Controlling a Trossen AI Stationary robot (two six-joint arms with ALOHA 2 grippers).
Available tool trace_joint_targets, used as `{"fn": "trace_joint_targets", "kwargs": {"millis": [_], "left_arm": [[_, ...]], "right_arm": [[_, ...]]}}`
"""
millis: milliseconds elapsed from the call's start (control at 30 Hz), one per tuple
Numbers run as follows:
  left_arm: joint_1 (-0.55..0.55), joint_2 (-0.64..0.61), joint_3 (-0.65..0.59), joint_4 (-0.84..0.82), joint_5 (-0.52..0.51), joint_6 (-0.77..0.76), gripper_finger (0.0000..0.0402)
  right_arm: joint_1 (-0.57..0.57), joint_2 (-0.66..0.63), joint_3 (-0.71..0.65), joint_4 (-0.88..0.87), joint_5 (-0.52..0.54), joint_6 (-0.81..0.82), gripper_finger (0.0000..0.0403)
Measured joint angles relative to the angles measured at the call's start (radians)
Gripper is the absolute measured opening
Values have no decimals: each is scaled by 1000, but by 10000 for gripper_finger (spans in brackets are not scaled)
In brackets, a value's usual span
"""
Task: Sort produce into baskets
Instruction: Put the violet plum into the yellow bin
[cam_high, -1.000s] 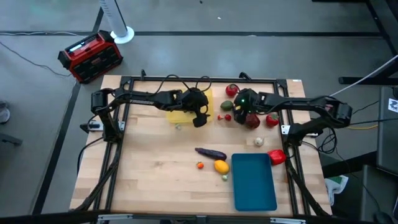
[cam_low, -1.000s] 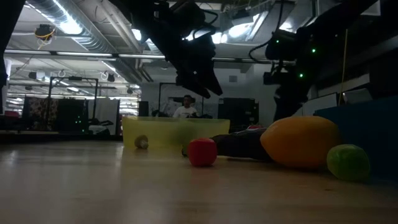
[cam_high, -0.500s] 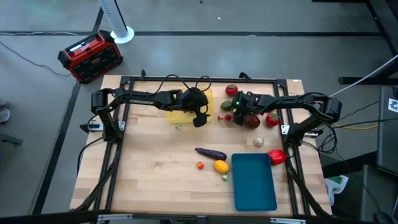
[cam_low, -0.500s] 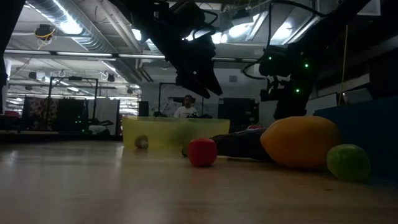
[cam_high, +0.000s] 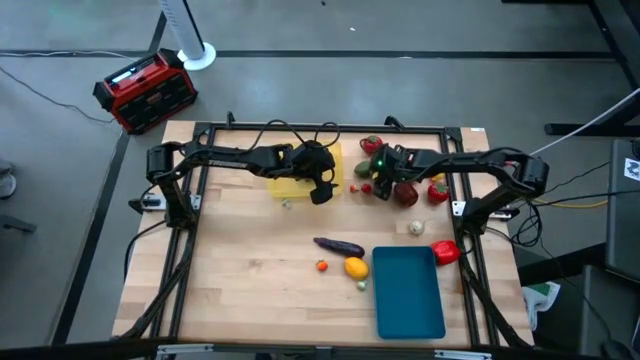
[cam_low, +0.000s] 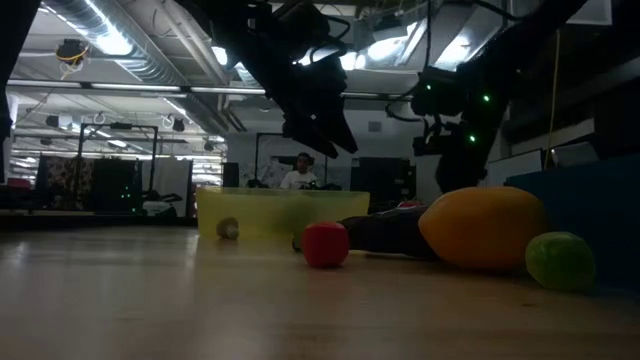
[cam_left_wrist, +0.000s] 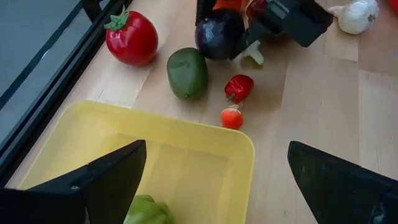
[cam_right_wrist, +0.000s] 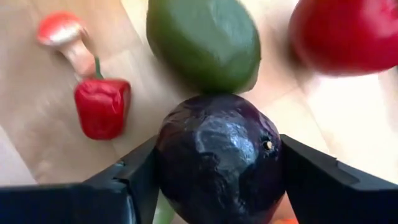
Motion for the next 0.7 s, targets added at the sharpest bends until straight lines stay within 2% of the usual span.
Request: {"fn": "trace_joint_targets", "kwargs": {"millis": [167, 300, 367, 467, 600, 700], "left_arm": [[0, -10, 0, -6, 0, 8, 389], [3, -58, 0, -72, -4, 47, 389], [3, -92, 1, -118, -11, 61, 389], [3, -148, 1, -189, -14, 70, 389], [3, -216, 1, -264, -14, 70, 389], [3, -252, 1, -309, -14, 57, 389]], "right_arm": [[1, 0, 112, -110, 0, 0, 287], [1, 0, 211, -164, -4, 0, 285], [1, 0, 251, -159, -40, 0, 284], [1, 0, 296, -114, -123, 6, 285], [8, 0, 309, 29, -233, 52, 290], [23, 1, 309, 131, -254, 58, 291]]}}
